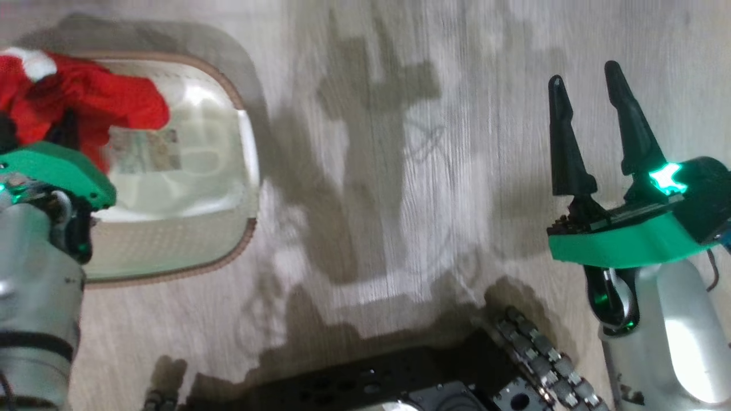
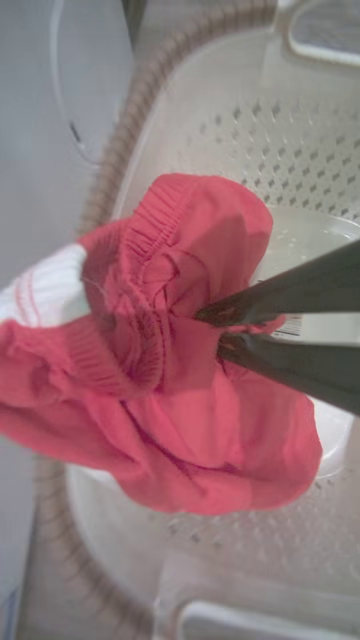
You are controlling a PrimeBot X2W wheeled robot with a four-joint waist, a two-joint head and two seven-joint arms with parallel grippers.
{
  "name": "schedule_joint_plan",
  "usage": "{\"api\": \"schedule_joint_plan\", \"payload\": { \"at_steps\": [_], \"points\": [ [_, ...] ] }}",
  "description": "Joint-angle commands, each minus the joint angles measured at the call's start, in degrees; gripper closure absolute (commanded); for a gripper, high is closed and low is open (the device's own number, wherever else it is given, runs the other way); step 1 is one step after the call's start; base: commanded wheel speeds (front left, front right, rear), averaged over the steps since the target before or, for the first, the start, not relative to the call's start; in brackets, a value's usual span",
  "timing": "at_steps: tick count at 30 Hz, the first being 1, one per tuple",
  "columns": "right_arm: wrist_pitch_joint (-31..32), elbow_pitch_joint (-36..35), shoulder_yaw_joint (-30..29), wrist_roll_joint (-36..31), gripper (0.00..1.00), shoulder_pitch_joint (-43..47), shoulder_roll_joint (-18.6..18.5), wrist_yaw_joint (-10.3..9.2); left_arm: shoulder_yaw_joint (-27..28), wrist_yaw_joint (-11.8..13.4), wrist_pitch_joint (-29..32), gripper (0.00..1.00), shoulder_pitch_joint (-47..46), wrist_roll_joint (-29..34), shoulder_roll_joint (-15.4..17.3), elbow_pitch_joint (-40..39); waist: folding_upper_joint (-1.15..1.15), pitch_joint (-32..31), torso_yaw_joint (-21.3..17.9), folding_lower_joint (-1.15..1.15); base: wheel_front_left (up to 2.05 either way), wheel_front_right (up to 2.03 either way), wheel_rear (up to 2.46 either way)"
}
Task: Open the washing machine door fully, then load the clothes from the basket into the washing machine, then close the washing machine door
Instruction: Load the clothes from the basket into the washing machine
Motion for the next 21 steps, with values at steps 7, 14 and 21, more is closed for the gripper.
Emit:
{"api": "schedule_joint_plan", "payload": {
  "at_steps": [7, 14, 21],
  "points": [
    [2.2, -0.9, -0.2, -1.3, 0.00, 3.9, -0.2, 0.00, 6.4, 2.6, -0.8, 1.00, 12.8, 4.9, -1.4, -18.3, 0.00, -9.9, 5.1, 0.00, 0.00, 0.00, 0.00],
    [3.9, -0.2, -1.5, -1.7, 0.00, 5.5, -0.2, 0.00, 9.0, 3.4, -0.8, 1.00, 21.6, 9.6, -3.9, -32.0, 0.00, -16.6, 6.6, 0.00, 0.00, 0.00, 0.00],
    [5.0, 1.1, -2.8, -2.1, 0.00, 6.9, -0.2, 0.00, 9.6, 3.4, -0.8, 1.00, 27.7, 12.7, -5.2, -43.1, 0.00, -23.4, 7.2, 0.00, 0.00, 0.00, 0.00]
  ]
}}
